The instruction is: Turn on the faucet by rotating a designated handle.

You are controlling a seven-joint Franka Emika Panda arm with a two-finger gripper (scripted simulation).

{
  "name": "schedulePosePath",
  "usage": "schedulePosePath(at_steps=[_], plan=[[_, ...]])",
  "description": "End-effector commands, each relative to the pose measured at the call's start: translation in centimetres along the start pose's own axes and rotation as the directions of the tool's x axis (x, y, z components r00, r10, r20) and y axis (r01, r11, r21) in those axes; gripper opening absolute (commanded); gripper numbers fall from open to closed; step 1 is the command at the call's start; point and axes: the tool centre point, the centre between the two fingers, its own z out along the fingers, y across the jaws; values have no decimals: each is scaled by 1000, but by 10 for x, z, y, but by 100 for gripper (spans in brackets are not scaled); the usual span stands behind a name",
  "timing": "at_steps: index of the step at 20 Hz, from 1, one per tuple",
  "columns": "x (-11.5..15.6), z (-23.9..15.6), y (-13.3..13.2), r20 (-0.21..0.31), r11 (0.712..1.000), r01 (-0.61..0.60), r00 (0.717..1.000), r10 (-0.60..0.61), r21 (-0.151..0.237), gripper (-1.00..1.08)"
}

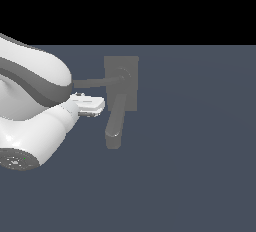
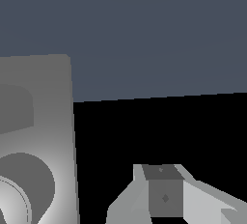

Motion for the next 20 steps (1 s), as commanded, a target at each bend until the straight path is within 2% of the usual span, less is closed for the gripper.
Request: schedulePosePath(at_steps=[1, 9, 20], plan=[[0, 2, -8, -3, 1000, 19, 1000, -19, 4, -100], [-3, 3, -17, 1, 999, 34, 999, -34, 15, -100], [-52, 3, -10, 1, 999, 35, 999, -35, 15, -100]])
